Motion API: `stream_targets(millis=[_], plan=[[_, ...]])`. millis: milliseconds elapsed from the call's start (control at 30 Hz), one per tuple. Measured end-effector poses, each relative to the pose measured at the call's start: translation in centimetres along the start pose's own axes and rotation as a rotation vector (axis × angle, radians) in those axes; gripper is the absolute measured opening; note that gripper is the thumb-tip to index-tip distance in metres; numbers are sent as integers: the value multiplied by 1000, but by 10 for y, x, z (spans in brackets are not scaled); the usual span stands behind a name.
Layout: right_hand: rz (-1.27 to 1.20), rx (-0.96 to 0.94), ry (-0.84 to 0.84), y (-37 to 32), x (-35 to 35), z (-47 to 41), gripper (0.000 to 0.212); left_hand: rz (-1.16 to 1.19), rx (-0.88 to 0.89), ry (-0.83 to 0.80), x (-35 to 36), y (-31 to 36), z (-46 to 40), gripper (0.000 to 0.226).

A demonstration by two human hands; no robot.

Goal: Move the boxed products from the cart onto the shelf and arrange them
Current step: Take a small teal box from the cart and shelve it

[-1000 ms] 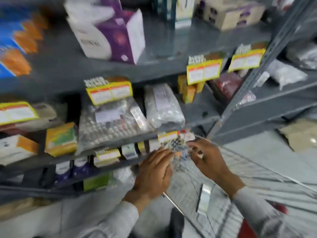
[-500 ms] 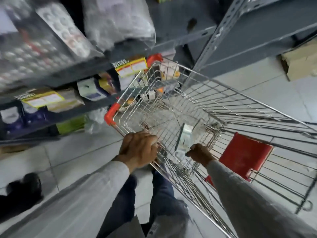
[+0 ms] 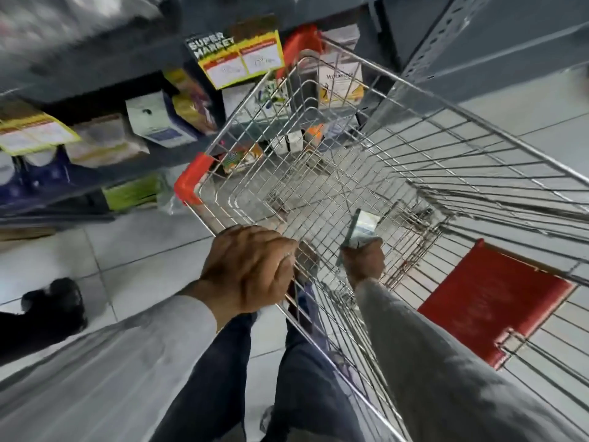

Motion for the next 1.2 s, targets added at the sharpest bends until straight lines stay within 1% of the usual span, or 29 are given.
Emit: stream_targets(millis=[200, 300, 400, 467, 533, 633, 767, 867, 967, 1033, 1100, 1133, 1167, 1200], plan=[[36, -108, 4, -23, -38, 36, 54, 20, -47, -34, -5, 6, 5, 43], [37, -223, 35, -46, -75, 74, 54, 25, -36, -51, -14, 13, 9, 47], [64, -332, 69, -78, -114, 115, 49, 117, -14, -20, -37, 19, 20, 46], [114, -411, 69, -106, -140, 143, 41, 164, 4, 75, -62, 22, 31, 43], [177, -476, 103, -135, -165, 174, 39, 201, 39, 202, -96, 23, 44, 40], [192, -635, 182, -178, -196, 224, 47, 230, 64, 396, -156, 18, 69, 39], [163, -870, 332, -249, -232, 294, 57, 258, 90, 712, -250, 2, 109, 38], [43, -1049, 451, -303, -253, 345, 55, 241, 89, 945, -323, -14, 145, 38], [-122, -1177, 517, -357, -272, 390, 62, 181, 94, 1189, -391, -34, 186, 37], [-229, -1262, 545, -393, -285, 418, 59, 157, 81, 1327, -426, -52, 211, 39], [-355, -1324, 565, -427, -296, 441, 56, 152, 28, 1416, -453, -76, 229, 40], [-400, -1337, 570, -444, -301, 451, 56, 137, -12, 1427, -464, -89, 232, 41], [-433, -1340, 567, -461, -304, 458, 56, 111, -59, 1403, -474, -101, 231, 43], [-460, -1330, 552, -478, -307, 461, 57, 76, -110, 1337, -481, -113, 226, 45]])
Point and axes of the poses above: each hand's wrist, its own z-axis away from the middle knuckle, its own x-axis out of the palm, y = z × x, the point moved 4 cm from there along -z, towards the middle knuckle, and after that the axes turned 1 degree about -z, right-handed, at the moved point
